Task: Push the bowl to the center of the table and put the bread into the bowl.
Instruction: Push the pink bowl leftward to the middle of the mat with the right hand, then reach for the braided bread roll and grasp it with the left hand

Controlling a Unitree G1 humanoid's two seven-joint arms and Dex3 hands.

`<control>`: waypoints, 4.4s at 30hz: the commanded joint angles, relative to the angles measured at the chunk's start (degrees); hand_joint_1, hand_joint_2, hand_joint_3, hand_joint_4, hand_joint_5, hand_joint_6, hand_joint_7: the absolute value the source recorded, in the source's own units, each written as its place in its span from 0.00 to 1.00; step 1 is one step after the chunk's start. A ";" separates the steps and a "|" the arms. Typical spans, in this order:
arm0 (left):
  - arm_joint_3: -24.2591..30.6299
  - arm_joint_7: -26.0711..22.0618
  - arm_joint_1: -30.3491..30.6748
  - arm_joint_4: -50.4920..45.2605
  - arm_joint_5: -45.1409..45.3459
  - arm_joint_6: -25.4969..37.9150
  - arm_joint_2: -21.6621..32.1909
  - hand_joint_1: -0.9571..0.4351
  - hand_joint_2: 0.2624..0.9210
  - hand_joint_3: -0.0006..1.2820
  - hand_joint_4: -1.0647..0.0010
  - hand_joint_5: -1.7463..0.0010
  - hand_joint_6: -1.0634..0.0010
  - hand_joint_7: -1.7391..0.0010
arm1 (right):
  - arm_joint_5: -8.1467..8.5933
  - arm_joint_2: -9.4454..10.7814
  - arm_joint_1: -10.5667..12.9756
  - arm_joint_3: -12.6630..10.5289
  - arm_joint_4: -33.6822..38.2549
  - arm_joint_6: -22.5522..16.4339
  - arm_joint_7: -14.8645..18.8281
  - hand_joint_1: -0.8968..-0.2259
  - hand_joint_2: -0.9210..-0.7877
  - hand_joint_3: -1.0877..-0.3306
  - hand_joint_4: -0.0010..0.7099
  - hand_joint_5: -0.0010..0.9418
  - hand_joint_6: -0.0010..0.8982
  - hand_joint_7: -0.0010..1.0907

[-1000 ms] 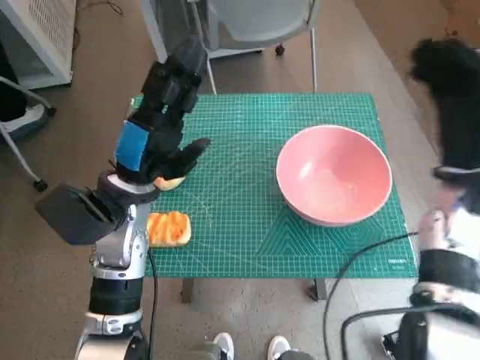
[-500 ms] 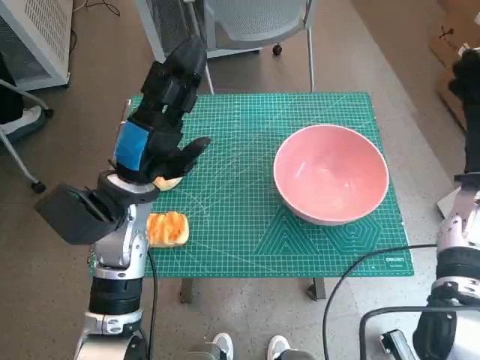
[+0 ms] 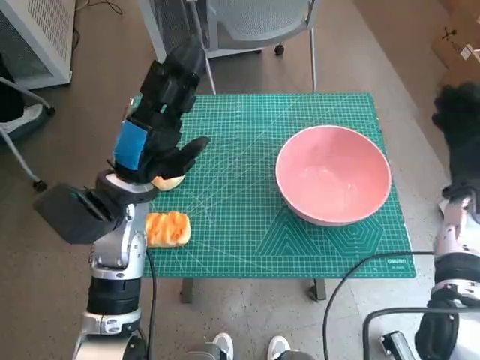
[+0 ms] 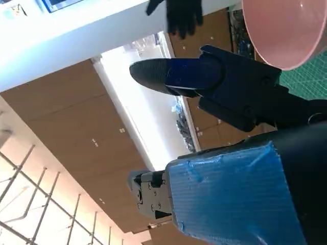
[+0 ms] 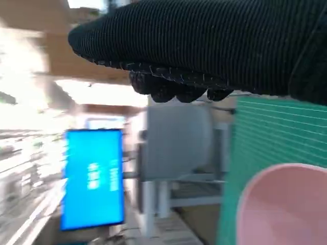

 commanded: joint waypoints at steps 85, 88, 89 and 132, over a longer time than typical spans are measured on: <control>2.41 4.90 7.66 -9.40 3.43 1.85 4.05 0.24 1.00 0.23 0.93 0.99 1.00 0.74 | -7.68 23.65 -8.34 6.10 1.16 7.83 -3.38 0.53 0.00 0.24 0.43 0.00 0.48 0.00; 2.41 5.03 7.80 -9.42 3.48 1.80 3.98 0.24 1.00 0.23 0.93 0.99 1.00 0.74 | -7.50 23.29 -8.51 6.19 0.96 7.44 -2.83 0.54 0.00 0.24 0.42 0.00 0.48 0.00; 2.42 5.05 7.81 -9.32 3.50 1.74 3.95 0.24 1.00 0.23 0.93 0.99 1.00 0.74 | -7.35 23.04 -8.62 6.15 0.80 7.13 -2.40 0.54 0.00 0.23 0.42 0.00 0.48 0.00; 2.02 -1.79 12.38 -18.48 10.31 4.57 16.59 0.32 0.89 0.20 0.93 0.99 1.00 0.74 | 14.49 18.13 2.45 3.39 -30.32 -14.87 31.33 0.40 0.00 0.46 0.45 0.02 0.51 0.02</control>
